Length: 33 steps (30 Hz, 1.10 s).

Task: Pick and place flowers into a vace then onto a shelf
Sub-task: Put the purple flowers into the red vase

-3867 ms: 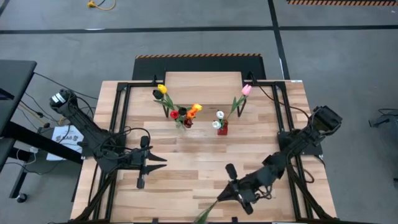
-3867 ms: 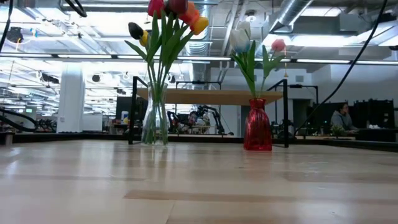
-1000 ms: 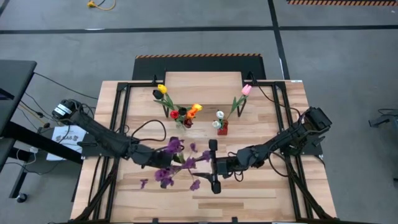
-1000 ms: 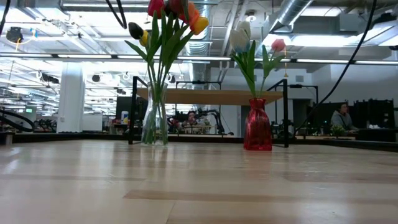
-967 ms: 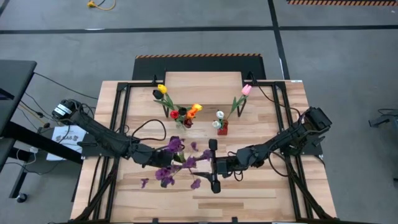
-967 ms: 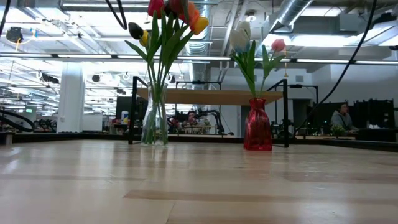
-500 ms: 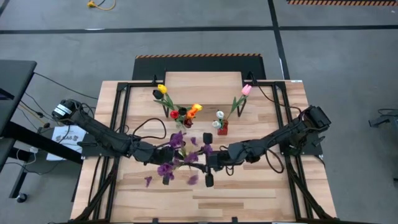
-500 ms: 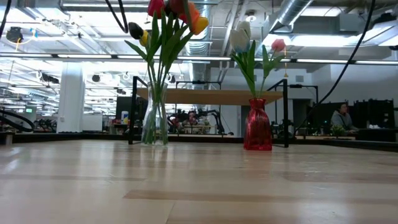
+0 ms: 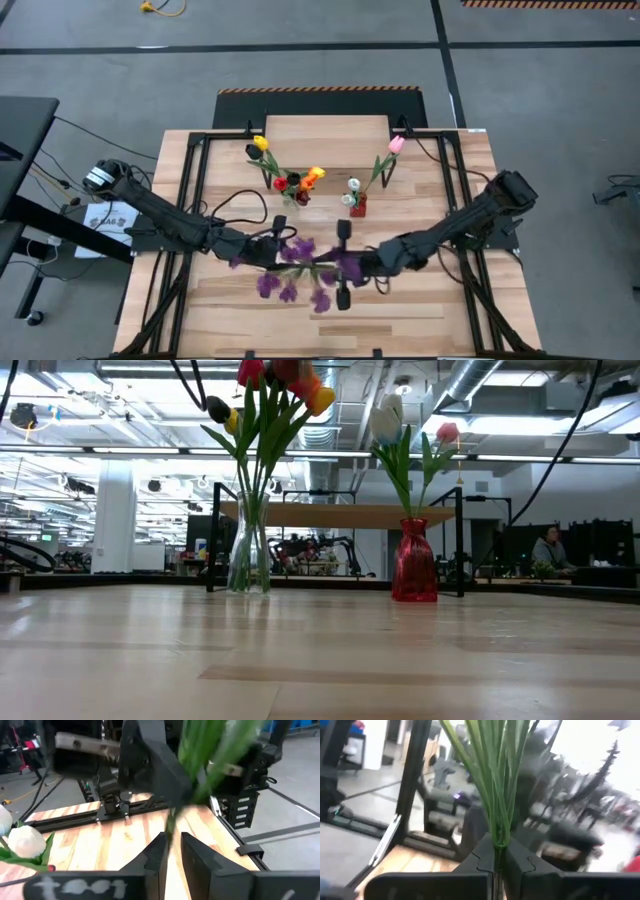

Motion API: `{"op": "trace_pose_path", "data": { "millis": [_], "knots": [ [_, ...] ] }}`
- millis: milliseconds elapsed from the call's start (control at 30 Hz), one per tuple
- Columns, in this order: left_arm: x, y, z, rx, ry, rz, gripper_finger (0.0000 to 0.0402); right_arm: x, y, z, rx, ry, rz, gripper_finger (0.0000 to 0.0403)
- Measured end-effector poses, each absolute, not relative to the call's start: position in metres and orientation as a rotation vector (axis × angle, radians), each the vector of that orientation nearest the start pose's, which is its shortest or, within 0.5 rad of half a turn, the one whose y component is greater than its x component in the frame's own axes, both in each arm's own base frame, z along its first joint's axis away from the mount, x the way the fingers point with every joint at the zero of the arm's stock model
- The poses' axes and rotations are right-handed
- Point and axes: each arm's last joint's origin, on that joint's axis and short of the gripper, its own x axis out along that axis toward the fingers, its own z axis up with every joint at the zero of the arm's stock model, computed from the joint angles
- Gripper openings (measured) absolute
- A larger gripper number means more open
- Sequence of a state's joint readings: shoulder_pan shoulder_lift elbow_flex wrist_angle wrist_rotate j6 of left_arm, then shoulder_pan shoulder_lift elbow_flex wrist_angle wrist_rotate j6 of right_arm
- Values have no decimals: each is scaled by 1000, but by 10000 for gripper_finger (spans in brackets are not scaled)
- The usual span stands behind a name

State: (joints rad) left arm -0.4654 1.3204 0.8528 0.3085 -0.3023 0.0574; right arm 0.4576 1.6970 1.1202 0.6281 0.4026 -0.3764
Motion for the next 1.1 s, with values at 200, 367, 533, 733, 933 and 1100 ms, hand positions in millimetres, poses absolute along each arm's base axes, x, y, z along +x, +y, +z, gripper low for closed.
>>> {"op": "trace_pose_path", "data": {
  "millis": [200,367,533,733,933,1100],
  "knots": [
    [260,-128,293,121,123,-132,41,323,174,315,-404,-79,-46,3],
    [246,-135,305,125,66,-45,41,292,180,344,-395,-114,-16,2],
    [216,-148,312,157,-87,23,41,261,179,350,-376,-54,-91,1],
    [175,-142,308,96,-208,-17,41,214,158,320,-275,-102,-232,1],
    [154,-127,298,42,-269,-72,41,175,109,287,-169,-302,-317,1],
    [148,-122,289,47,-263,-82,41,181,71,256,-148,-338,-365,1]
  ]
}}
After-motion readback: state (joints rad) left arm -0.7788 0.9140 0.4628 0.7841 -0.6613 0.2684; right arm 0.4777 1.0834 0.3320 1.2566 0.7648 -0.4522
